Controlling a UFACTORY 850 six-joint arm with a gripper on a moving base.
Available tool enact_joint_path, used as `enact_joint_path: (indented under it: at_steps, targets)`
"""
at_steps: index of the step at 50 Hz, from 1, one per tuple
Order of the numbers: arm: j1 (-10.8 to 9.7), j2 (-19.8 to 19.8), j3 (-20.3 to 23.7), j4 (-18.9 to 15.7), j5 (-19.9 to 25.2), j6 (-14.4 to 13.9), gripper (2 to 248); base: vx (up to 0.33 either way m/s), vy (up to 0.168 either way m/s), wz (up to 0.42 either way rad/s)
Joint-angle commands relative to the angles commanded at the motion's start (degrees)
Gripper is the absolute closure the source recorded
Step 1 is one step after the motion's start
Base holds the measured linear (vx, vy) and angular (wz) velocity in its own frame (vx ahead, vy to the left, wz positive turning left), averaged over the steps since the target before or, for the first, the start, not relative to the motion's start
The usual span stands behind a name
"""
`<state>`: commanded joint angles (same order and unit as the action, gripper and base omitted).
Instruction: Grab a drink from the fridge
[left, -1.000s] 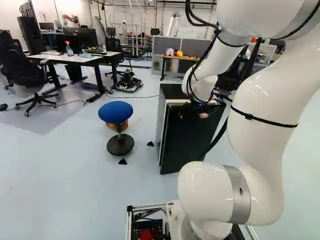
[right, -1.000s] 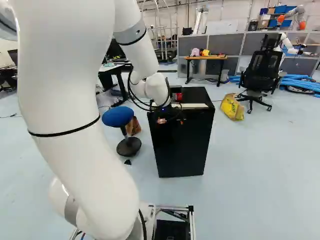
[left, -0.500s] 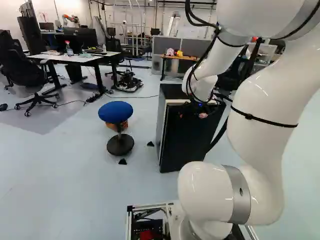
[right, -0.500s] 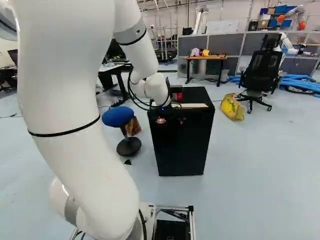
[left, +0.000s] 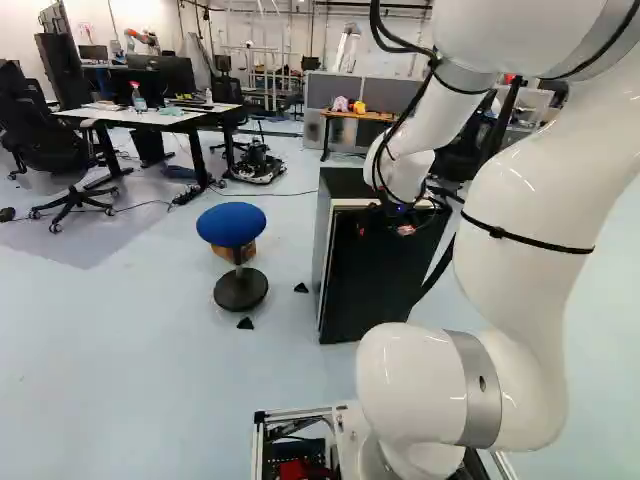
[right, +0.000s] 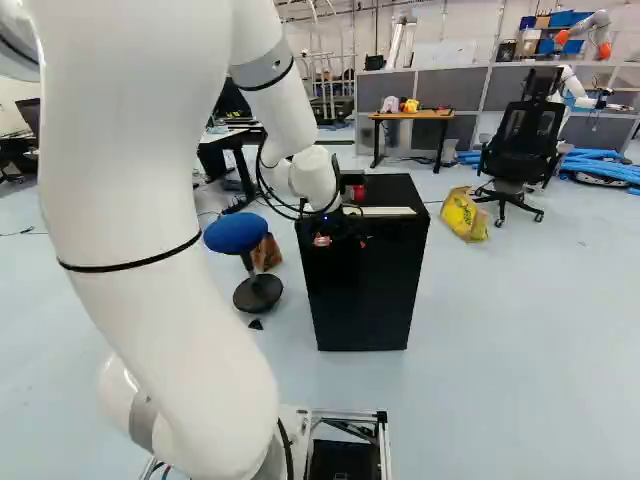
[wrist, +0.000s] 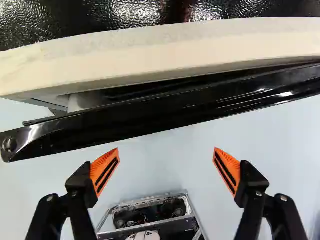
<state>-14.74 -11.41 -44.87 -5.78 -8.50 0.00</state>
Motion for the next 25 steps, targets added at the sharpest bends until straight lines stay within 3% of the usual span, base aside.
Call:
enact_joint_path:
  at_steps: [25]
  targets:
    - [0.3, -1.4, -1.7, 0.0, 0.0, 0.0, 3, 0.000, 0.000, 0.000]
